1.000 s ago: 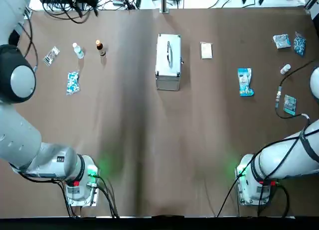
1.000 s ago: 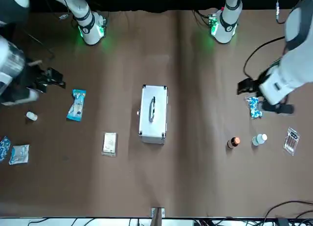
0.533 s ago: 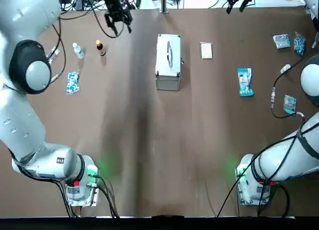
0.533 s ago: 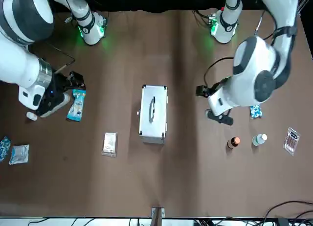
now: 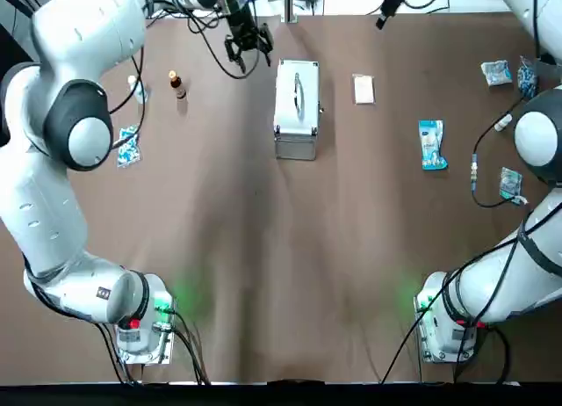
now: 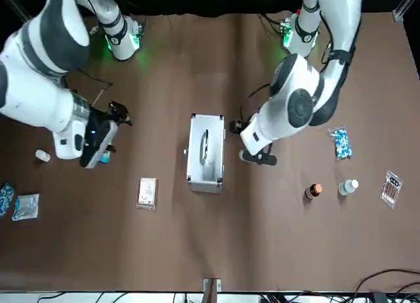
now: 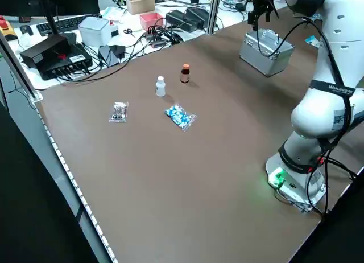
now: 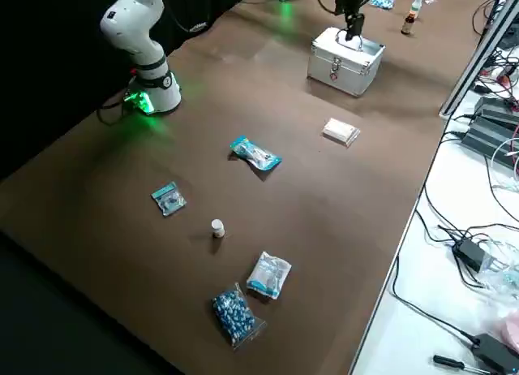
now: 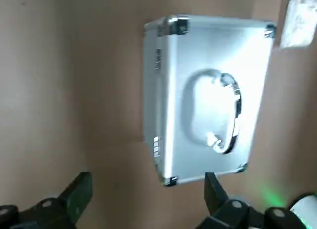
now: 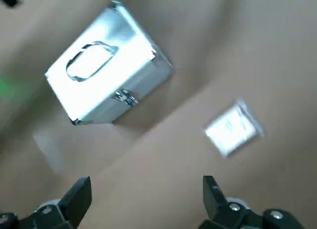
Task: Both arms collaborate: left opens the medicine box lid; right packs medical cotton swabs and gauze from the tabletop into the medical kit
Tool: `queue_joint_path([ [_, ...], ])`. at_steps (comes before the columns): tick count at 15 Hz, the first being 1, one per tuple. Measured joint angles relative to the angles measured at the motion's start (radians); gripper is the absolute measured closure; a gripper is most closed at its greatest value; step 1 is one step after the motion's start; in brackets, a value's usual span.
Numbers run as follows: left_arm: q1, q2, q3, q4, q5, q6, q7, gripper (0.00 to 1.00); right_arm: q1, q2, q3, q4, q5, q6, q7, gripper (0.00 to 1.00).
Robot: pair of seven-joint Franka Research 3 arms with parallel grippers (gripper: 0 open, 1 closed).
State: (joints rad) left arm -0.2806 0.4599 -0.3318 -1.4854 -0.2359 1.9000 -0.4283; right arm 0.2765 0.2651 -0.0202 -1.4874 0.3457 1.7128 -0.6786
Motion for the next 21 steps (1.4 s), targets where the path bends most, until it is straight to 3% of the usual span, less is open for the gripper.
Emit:
queue_joint_path([
  [3, -0.061, 0.028, 0.0, 0.003, 0.0, 0.094, -0.102, 0.0, 0.032, 0.038, 0.0, 0.0, 0.07, 0.025, -0.243, 0.0],
  [4, -0.102, 0.057, 0.003, 0.02, 0.002, 0.165, -0.178, 0.0, 0.032, 0.07, -0.002, 0.0, 0.115, 0.031, -0.427, 0.0],
  [6, -0.131, 0.091, 0.007, 0.042, 0.022, 0.239, -0.234, 0.0, 0.031, 0.101, -0.004, -0.001, 0.167, 0.031, -0.599, 0.0],
  [9, -0.164, 0.141, 0.011, 0.064, 0.062, 0.328, -0.283, 0.0, 0.029, 0.141, -0.005, -0.026, 0.25, 0.048, -0.722, 0.0],
  [14, -0.21, 0.179, 0.023, 0.077, 0.152, 0.379, -0.345, 0.03, 0.029, 0.156, -0.006, -0.179, 0.415, 0.168, -0.889, 0.0],
  [16, -0.211, 0.18, 0.026, 0.077, 0.157, 0.379, -0.351, 0.17, 0.031, 0.157, -0.005, -0.24, 0.461, 0.228, -0.931, 0.0],
  [18, -0.211, 0.181, 0.028, 0.077, 0.159, 0.378, -0.355, 0.22, 0.04, 0.16, -0.003, -0.291, 0.518, 0.269, -0.965, 0.0],
  [20, -0.212, 0.181, 0.029, 0.077, 0.174, 0.373, -0.355, 0.42, 0.052, 0.173, -0.002, -0.328, 0.583, 0.284, -1.015, 0.0],
  [21, -0.212, 0.181, 0.029, 0.077, 0.181, 0.371, -0.355, 0.46, 0.057, 0.183, -0.002, -0.34, 0.609, 0.293, -1.045, 0.0],
])
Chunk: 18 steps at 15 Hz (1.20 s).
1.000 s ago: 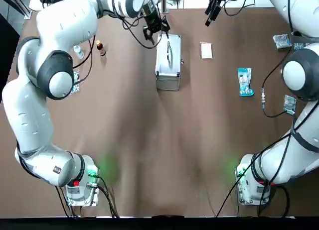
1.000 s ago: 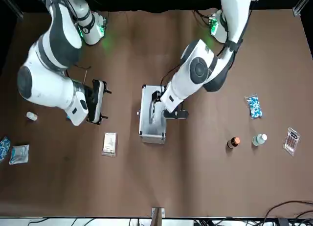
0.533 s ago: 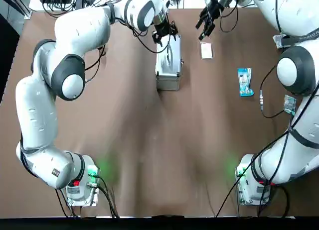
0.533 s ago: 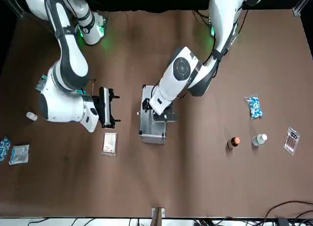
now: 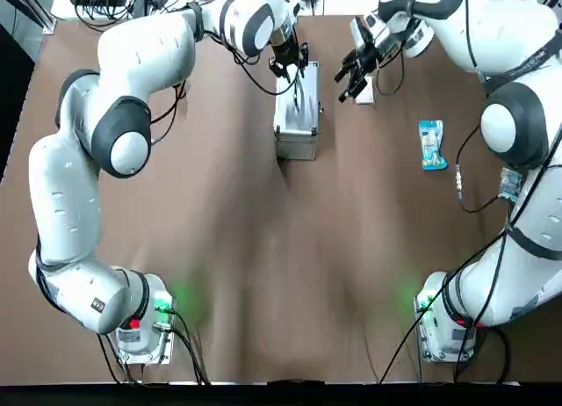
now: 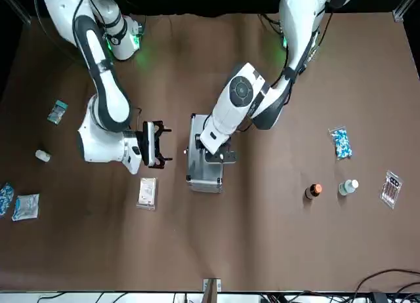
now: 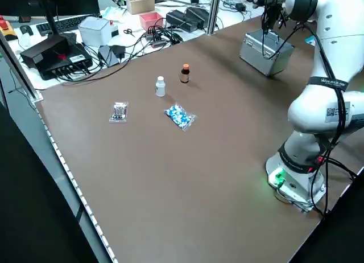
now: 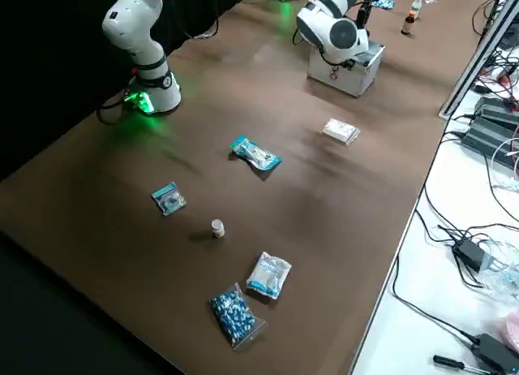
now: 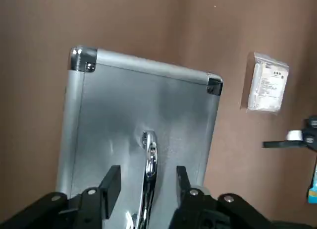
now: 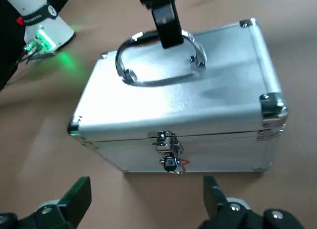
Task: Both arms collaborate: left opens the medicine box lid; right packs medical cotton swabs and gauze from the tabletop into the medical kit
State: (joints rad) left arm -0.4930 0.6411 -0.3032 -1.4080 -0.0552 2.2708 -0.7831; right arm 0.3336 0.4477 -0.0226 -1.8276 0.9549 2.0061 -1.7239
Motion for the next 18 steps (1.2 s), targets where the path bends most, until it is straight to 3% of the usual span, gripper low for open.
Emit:
queue_joint_path([
  [5, -0.008, 0.006, 0.0, 0.0, 0.004, -0.005, 0.0, 0.52, 0.052, 0.041, 0.001, -0.035, 0.09, 0.102, -0.102, 0.01],
  [9, -0.011, 0.013, 0.0, 0.0, 0.004, -0.035, 0.0, 0.64, 0.085, 0.079, 0.001, -0.044, 0.166, 0.139, -0.175, 0.04],
  [11, -0.011, 0.014, 0.0, 0.001, 0.005, -0.057, 0.003, 0.84, 0.089, 0.085, 0.001, -0.045, 0.169, 0.139, -0.186, 0.08],
  [17, -0.013, 0.016, 0.0, 0.008, 0.008, -0.065, 0.018, 0.86, 0.112, 0.085, -0.002, -0.048, 0.194, 0.148, -0.192, 0.17],
  [18, -0.013, 0.016, 0.0, 0.009, 0.008, -0.067, 0.018, 0.86, 0.112, 0.085, -0.003, -0.048, 0.198, 0.155, -0.193, 0.23],
])
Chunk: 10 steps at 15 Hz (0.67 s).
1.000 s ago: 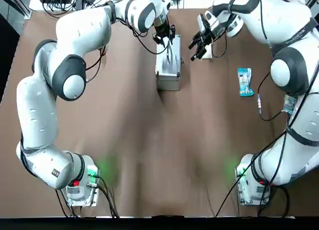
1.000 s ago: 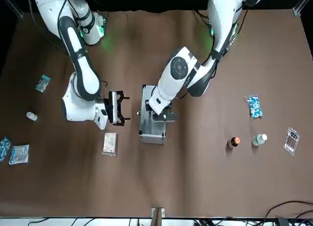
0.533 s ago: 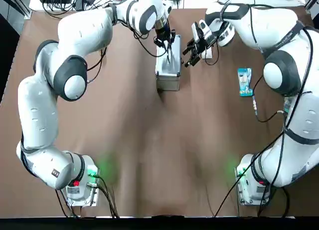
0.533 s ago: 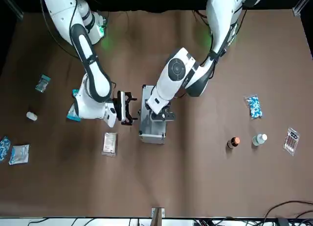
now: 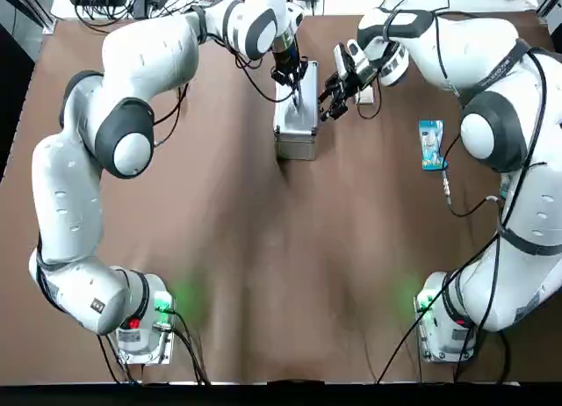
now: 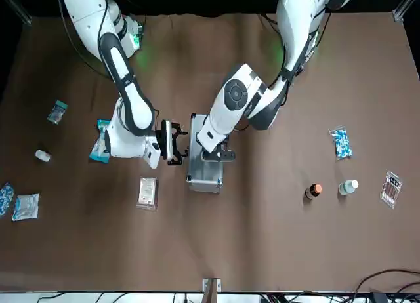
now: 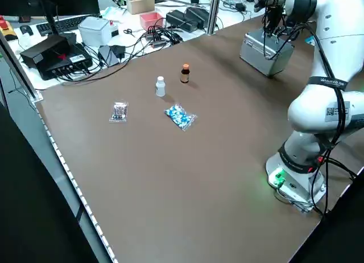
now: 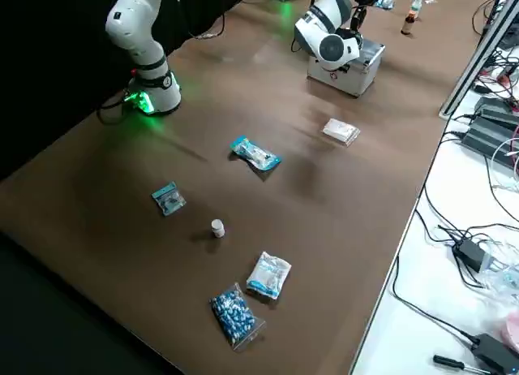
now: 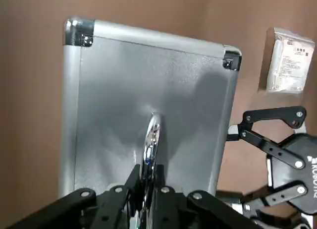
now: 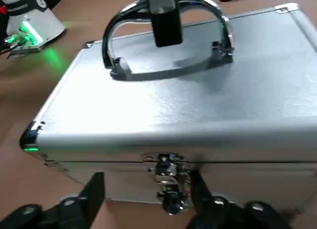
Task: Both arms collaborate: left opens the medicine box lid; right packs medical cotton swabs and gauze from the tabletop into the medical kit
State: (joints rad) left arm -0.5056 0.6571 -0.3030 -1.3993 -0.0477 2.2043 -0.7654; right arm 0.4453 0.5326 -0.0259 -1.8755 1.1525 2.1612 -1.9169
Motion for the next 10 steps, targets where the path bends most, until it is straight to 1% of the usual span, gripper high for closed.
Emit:
queue_joint_path([
  [1, 0.0, 0.0, 0.0, 0.001, 0.0, -0.002, 0.0, 0.86, 0.0, 0.0, -0.002, 0.001, 0.004, 0.007, -0.001, 0.33],
  [3, 0.001, 0.0, 0.0, 0.006, 0.002, -0.01, 0.0, 0.86, 0.0, 0.0, -0.003, 0.0, 0.005, 0.007, -0.001, 0.35],
  [4, 0.001, 0.0, 0.001, 0.012, 0.002, -0.019, 0.0, 0.86, 0.0, 0.0, -0.003, 0.001, 0.006, 0.01, -0.002, 0.4],
  [5, 0.002, 0.0, 0.001, 0.02, 0.002, -0.034, 0.0, 0.86, 0.0, 0.0, -0.003, 0.001, 0.006, 0.011, -0.003, 0.4],
  [6, 0.003, 0.0, 0.001, 0.032, 0.002, -0.054, 0.0, 0.86, 0.0, 0.0, -0.004, 0.002, 0.007, 0.014, -0.003, 0.43],
  [9, 0.01, -0.002, 0.001, 0.061, 0.002, -0.105, 0.003, 0.86, 0.0, 0.0, -0.004, 0.002, 0.008, 0.017, -0.005, 0.44],
  [10, 0.013, -0.004, 0.001, 0.065, 0.002, -0.114, 0.006, 0.86, 0.0, 0.001, -0.004, 0.002, 0.008, 0.019, -0.005, 0.46],
])
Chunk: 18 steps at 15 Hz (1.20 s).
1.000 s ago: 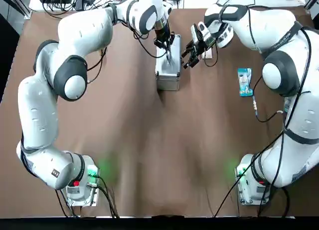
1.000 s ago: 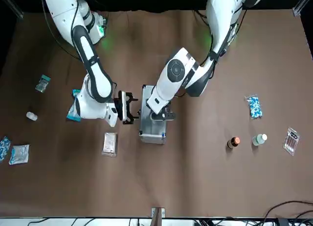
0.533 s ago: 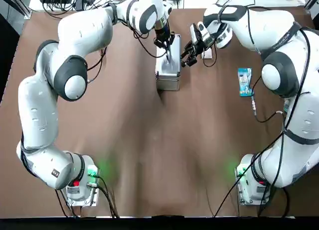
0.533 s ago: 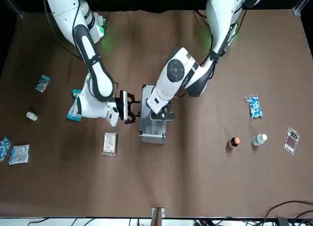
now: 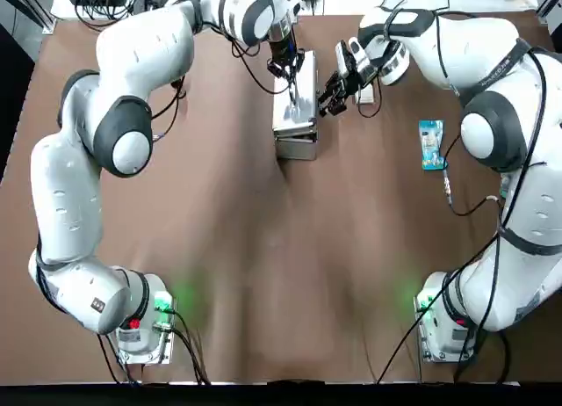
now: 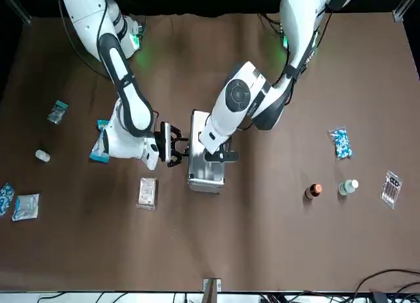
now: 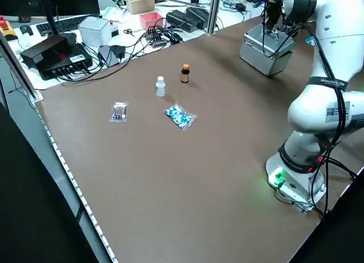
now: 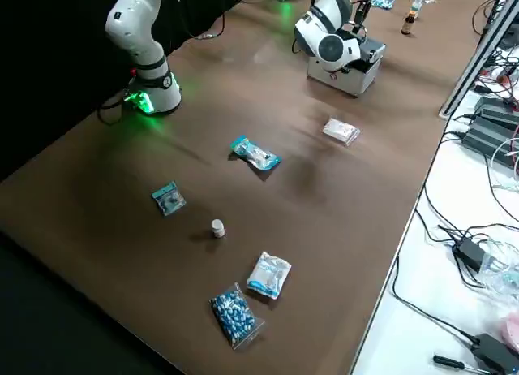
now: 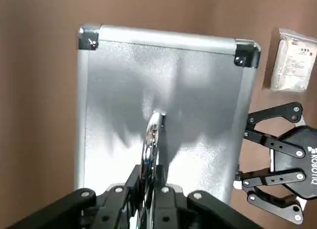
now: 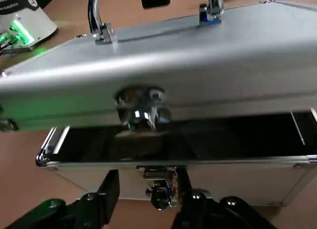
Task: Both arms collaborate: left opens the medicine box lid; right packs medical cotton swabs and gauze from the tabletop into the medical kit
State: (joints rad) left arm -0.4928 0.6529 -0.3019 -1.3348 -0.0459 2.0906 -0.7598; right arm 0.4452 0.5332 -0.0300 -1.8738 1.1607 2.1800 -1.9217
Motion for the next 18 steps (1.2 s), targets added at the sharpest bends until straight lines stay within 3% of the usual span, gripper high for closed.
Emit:
queue_joint_path([
  [8, 0.067, -0.058, -0.002, 0.005, 0.004, -0.16, 0.083, 0.87, 0.0, 0.001, -0.001, 0.001, 0.001, 0.005, -0.003, 0.5],
  [15, 0.117, -0.063, -0.012, 0.004, 0.004, -0.23, 0.143, 0.87, 0.0, 0.001, -0.001, 0.001, 0.002, 0.005, -0.004, 0.5],
  [18, 0.131, -0.066, -0.011, 0.006, 0.005, -0.242, 0.155, 0.83, 0.0, 0.001, -0.001, 0.001, 0.002, 0.003, -0.006, 0.5],
])
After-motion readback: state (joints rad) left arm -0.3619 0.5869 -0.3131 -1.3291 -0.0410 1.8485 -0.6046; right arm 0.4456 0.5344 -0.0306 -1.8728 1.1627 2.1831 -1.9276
